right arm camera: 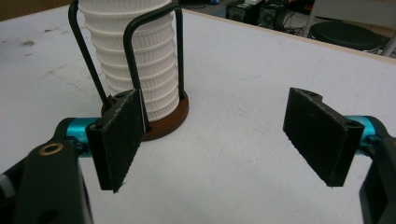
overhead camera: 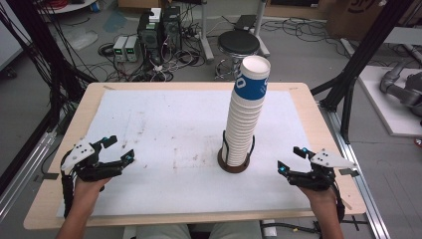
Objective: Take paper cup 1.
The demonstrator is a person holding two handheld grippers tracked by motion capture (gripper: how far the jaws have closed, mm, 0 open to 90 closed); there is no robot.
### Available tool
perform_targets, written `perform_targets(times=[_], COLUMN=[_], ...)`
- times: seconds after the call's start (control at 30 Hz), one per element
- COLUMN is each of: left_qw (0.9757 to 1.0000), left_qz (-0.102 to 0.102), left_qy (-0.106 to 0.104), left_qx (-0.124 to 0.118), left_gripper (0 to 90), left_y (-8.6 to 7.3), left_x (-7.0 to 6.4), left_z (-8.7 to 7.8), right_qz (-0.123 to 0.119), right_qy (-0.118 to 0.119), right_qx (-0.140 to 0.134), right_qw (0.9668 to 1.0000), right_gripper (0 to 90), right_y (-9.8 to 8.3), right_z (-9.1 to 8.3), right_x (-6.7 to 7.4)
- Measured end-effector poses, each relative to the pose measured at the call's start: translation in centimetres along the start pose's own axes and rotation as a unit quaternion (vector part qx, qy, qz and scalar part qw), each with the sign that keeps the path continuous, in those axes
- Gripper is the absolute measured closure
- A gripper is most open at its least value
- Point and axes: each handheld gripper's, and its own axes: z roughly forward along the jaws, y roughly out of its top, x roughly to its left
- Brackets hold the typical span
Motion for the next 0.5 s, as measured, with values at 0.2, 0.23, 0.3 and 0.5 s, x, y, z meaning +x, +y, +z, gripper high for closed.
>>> perform_targets(times=[0.2, 0.23, 0.3, 0.5], left_qw=[1.0000, 1.0000, 1.0000, 0.9999], left_qz=[-0.005, -0.007, -0.007, -0.007], left_qy=[-0.002, -0.004, -0.005, -0.011], left_qx=[0.002, 0.003, 0.003, 0.004], left_gripper=[15.7, 15.7, 15.7, 15.7], left_y=[-0.10, -0.12, -0.08, 0.06], left_x=[-0.10, -0.11, -0.10, -0.38], left_z=[0.17, 0.20, 0.37, 0.64], right_qz=[0.002, 0.001, 0.005, 0.006], right_qy=[0.005, 0.005, 0.009, 0.012], right_qx=[-0.001, -0.003, -0.004, 0.000], right_qw=[1.0000, 1.0000, 0.9999, 0.9999], right_gripper=[21.0, 21.0, 21.0, 21.0], right_y=[-0.02, -0.01, 0.02, -0.25], right_z=[0.12, 0.14, 0.20, 0.28], right_x=[-0.02, -0.04, -0.02, -0.16])
